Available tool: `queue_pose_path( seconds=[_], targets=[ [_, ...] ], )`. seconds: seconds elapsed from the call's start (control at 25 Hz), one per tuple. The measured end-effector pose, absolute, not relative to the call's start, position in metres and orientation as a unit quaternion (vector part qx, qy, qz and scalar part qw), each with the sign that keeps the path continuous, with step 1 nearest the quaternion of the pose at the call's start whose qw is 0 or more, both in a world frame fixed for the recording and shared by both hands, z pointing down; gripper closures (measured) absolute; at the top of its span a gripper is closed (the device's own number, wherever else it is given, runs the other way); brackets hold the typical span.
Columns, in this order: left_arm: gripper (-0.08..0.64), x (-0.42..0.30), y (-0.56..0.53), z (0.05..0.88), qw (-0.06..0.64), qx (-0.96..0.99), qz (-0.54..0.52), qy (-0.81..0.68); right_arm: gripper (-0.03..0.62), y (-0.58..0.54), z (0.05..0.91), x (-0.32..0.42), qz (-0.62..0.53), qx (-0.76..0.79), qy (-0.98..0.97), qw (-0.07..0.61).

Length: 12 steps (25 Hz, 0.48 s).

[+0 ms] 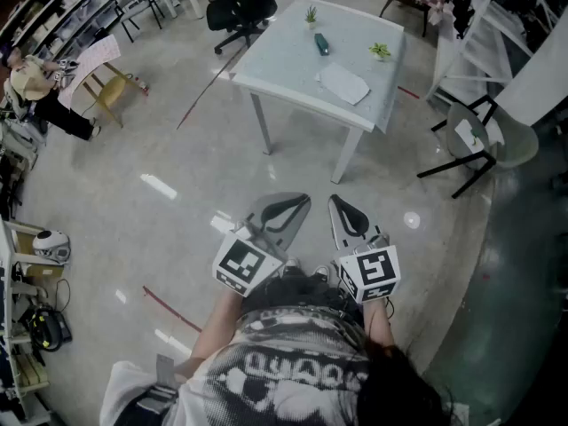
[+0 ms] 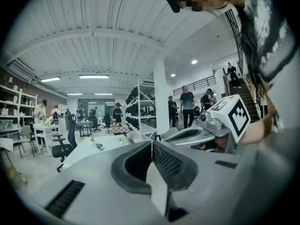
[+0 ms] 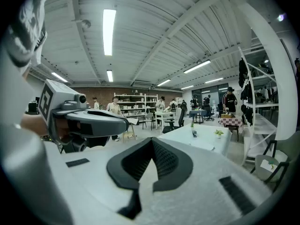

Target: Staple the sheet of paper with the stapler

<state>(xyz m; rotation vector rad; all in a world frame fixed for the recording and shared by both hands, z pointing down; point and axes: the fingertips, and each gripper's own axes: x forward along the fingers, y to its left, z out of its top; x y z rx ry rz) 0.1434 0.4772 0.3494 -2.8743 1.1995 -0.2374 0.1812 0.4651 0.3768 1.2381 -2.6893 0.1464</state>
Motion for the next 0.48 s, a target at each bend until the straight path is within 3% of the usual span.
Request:
queue_pose_path(
  seconds=[0.48],
  targets=[
    [0.554,0.11,0.458,0.36,0.015,-0.918,-0.093,0.384,0.6,0.44,0.388,0.158,0.083,0.421,-0.901,0.069]
  ],
)
